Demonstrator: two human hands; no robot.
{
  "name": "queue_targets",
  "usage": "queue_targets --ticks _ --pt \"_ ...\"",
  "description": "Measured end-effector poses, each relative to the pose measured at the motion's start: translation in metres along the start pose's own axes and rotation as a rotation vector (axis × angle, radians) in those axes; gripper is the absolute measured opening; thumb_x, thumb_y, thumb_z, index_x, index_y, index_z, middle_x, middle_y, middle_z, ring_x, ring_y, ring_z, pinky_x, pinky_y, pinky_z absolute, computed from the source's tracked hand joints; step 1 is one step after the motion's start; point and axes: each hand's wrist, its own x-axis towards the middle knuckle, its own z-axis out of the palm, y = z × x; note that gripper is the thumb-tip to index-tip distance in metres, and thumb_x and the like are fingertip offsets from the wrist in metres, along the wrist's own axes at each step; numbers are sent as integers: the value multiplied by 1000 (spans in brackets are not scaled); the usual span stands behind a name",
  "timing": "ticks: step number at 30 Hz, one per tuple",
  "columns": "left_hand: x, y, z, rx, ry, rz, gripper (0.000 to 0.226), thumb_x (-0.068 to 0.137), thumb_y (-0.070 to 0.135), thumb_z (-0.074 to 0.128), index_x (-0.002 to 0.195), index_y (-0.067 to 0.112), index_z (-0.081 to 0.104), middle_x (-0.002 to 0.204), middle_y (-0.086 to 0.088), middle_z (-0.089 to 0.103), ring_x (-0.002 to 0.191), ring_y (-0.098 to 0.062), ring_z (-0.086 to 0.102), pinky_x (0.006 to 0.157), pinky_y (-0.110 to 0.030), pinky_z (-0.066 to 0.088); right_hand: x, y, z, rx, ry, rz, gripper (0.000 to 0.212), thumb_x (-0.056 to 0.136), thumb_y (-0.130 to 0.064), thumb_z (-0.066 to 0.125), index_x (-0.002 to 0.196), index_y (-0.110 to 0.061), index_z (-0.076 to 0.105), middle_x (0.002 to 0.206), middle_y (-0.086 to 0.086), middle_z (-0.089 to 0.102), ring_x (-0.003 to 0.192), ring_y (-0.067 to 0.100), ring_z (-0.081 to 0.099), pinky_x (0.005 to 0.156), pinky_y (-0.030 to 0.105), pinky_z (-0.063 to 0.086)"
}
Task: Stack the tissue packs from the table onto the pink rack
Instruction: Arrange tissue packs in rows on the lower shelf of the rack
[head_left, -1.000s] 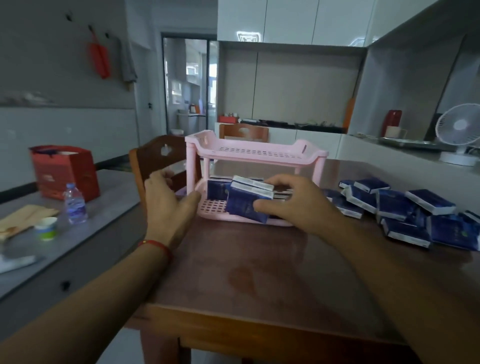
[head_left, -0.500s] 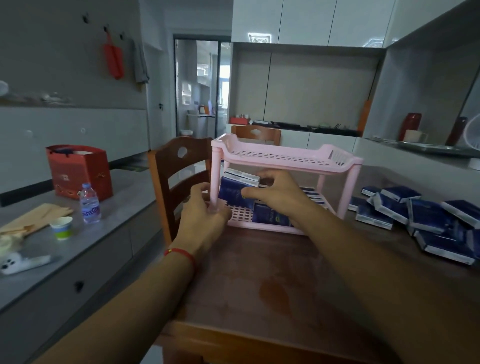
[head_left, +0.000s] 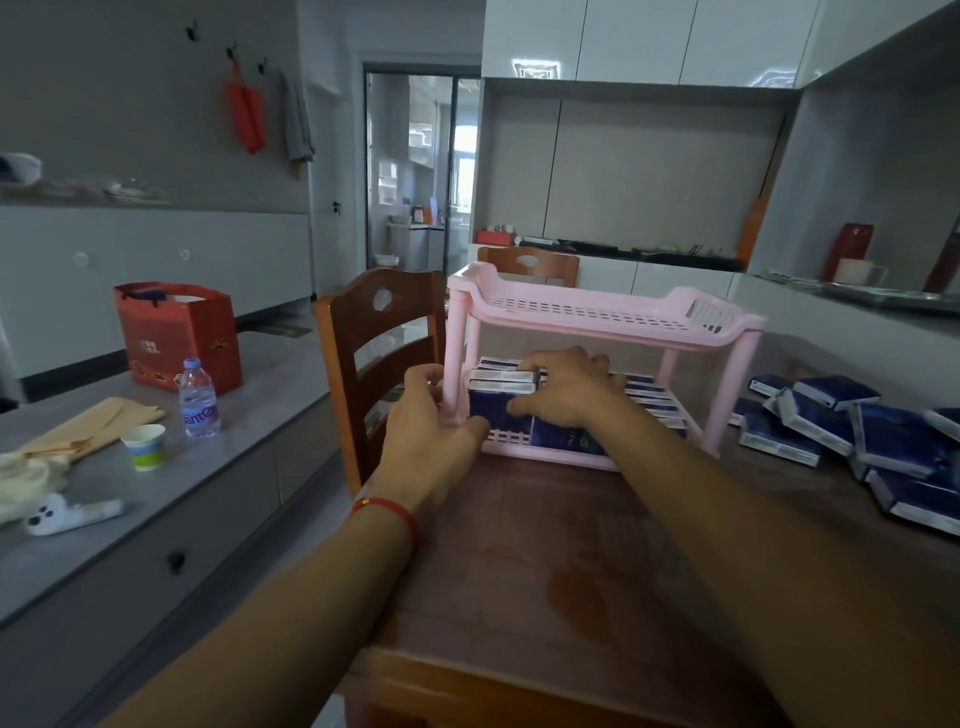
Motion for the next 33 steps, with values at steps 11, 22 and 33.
queue_targets --ticks 11,22,33 --pt "-1 0 0 0 -7 19 60 85 13 73 133 22 38 121 5 52 104 -12 55 68 -11 44 1 -4 14 -249 96 -84 82 71 -67 69 140 -32 43 143 9 43 132 34 38 105 55 31" --pt "1 -2 1 26 -2 22 61 85 15 74 133 21 37 123 3 52 107 -14 53 76 -16 45 5 -4 32 -351 194 -50 74 75 -63 69 138 -30 49 141 7 49 133 33 42 108 55 31" --pt "-3 2 2 7 21 2 56 86 14 73 128 24 37 133 -3 53 108 -16 52 90 -32 50 -8 21 22 -314 175 -83 82 77 -72 62 143 -29 42 146 6 47 135 31 41 112 58 30"
